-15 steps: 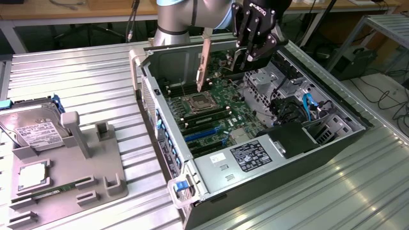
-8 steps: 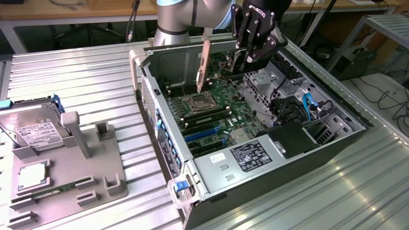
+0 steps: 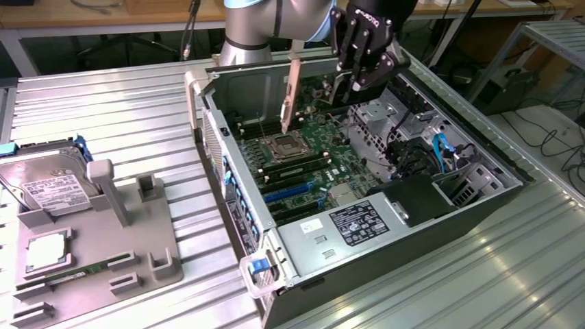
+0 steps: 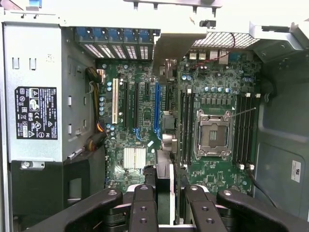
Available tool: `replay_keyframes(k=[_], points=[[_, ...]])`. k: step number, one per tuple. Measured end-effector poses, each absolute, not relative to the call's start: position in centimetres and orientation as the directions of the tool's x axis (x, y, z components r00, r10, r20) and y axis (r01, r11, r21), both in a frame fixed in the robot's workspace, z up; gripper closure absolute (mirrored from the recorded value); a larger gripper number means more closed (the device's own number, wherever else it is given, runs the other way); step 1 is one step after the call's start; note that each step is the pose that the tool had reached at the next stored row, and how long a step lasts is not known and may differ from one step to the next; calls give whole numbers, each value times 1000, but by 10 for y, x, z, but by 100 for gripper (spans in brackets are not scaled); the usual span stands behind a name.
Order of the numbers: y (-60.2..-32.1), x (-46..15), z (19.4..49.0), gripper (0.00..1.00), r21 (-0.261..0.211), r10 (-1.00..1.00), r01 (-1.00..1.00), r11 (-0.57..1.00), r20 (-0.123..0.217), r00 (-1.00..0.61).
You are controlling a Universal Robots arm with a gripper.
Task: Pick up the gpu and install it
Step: 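Insert the gpu into the slot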
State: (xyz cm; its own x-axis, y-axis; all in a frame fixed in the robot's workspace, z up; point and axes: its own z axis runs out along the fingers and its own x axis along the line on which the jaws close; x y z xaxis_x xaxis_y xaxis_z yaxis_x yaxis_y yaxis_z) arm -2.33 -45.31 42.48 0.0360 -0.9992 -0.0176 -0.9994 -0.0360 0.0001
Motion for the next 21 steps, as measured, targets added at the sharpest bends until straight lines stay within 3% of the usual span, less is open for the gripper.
replay_keyframes(k=[21], points=[[-453,-23,416,73,0,-999,-999,-39,-17,39]])
